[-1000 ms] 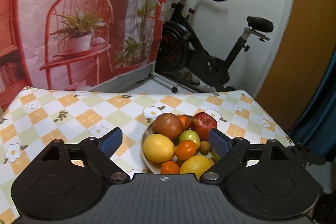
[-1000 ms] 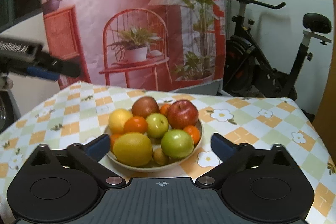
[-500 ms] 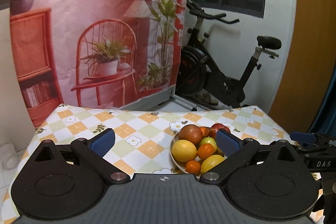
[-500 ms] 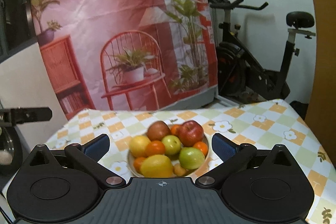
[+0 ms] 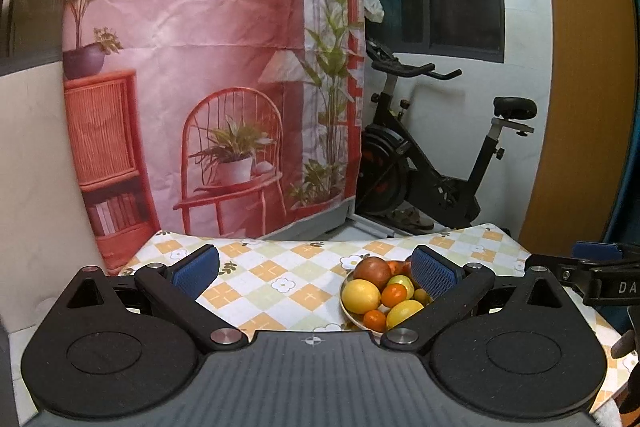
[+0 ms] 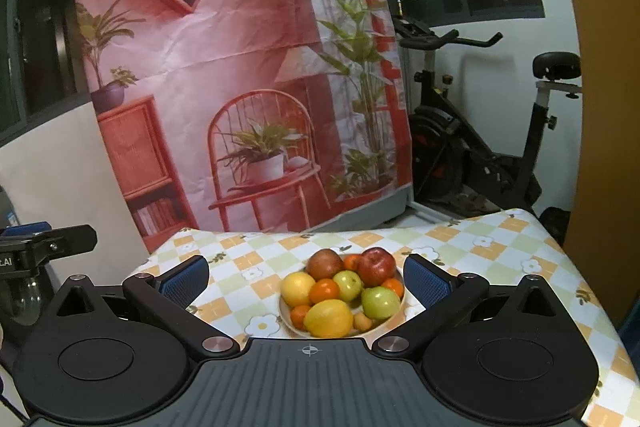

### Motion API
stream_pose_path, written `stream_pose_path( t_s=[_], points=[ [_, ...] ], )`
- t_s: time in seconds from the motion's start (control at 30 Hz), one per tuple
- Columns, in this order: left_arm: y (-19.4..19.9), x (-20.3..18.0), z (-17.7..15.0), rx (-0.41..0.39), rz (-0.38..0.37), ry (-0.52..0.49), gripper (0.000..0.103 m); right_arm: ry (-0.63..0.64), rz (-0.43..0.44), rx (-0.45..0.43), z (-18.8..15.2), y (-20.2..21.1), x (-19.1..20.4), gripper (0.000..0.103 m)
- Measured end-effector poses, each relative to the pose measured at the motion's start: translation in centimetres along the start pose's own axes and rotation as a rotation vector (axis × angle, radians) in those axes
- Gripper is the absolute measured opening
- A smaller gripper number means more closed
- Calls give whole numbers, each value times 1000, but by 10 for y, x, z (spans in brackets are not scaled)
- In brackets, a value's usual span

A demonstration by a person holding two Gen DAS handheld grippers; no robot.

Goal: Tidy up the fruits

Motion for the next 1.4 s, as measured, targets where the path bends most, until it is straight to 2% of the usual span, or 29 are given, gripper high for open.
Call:
stream_pose_path(
  t_s=[0.3, 0.67, 1.4],
  points=[
    [27, -8, -9, 6, -7, 3, 103, 32, -60, 12, -11, 29, 14, 103],
    [43, -8, -13, 0, -1, 12, 103, 41, -77, 11, -18, 45, 19, 103],
    [42, -6, -15, 6, -3, 18, 103, 47, -77, 10, -17, 49, 21, 103]
  ],
)
Point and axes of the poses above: each gripper's, at about its wrist camera, not at the fingertips, and y roughly against the way its jaws point, x to its left, z to its top, the point moved 1 cm from there along -y, roughly the way its jaws point, and after that the axes turned 12 degrees about -y, right-handed, at the moved point
